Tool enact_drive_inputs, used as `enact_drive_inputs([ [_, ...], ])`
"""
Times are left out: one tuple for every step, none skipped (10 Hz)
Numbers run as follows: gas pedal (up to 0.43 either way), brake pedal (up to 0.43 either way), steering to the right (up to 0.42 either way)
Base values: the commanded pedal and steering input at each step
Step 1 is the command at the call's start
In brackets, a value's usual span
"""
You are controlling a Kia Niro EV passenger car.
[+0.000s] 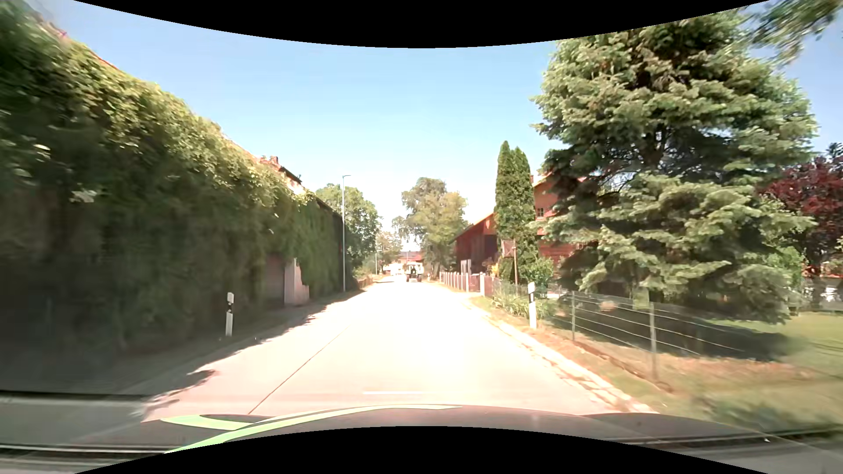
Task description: Follow the waypoints while adhering to traffic rules and regulations
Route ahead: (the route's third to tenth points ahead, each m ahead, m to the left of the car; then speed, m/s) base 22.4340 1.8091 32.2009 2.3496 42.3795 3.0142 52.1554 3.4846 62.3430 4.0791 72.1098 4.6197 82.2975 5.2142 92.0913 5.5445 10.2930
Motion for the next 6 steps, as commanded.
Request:
enact_drive_inputs([
  [0.039,0.000,0.002],
  [0.039,0.000,0.002],
  [0.039,0.000,0.002],
  [0.039,0.000,0.002],
  [0.020,0.000,0.001],
  [0.000,0.000,0.000],
])
